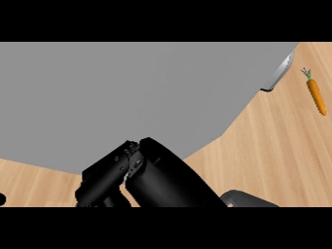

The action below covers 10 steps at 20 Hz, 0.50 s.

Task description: Pick up the wine, place it into the cabinet and close the cabinet

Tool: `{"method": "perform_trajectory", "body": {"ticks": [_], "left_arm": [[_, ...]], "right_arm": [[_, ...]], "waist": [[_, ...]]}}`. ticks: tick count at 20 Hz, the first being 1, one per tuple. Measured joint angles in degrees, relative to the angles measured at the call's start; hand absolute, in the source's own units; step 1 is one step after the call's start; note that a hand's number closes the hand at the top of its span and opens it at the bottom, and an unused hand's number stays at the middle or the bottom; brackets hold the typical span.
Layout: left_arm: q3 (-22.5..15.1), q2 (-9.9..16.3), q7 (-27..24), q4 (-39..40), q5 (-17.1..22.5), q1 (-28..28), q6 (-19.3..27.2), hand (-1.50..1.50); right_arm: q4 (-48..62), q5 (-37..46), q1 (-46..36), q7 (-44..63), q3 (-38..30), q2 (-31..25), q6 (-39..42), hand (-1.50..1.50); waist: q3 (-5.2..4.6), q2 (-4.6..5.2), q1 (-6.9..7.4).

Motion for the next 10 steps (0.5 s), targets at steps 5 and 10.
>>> {"method": "perform_trajectory", "body": {"ticks": [5, 10], "left_arm": [[1.47, -0.53, -0.72, 1.82, -1.37, 0.01, -1.41, -1.5], [2.64, -1.63, -1.04, 2.3, -2.39, 0.82, -2.93, -1.5]], "right_arm": [[12.46, -5.83, -9.39, -4.35, -3.48, 1.28, -3.18, 1.5], [20.14, -10.98, -12.17, -8.66, -6.77, 1.94, -2.68, 1.5]], "waist": [[0.11, -0.01, -0.6], [0.08, -0.13, -1.1]]}}
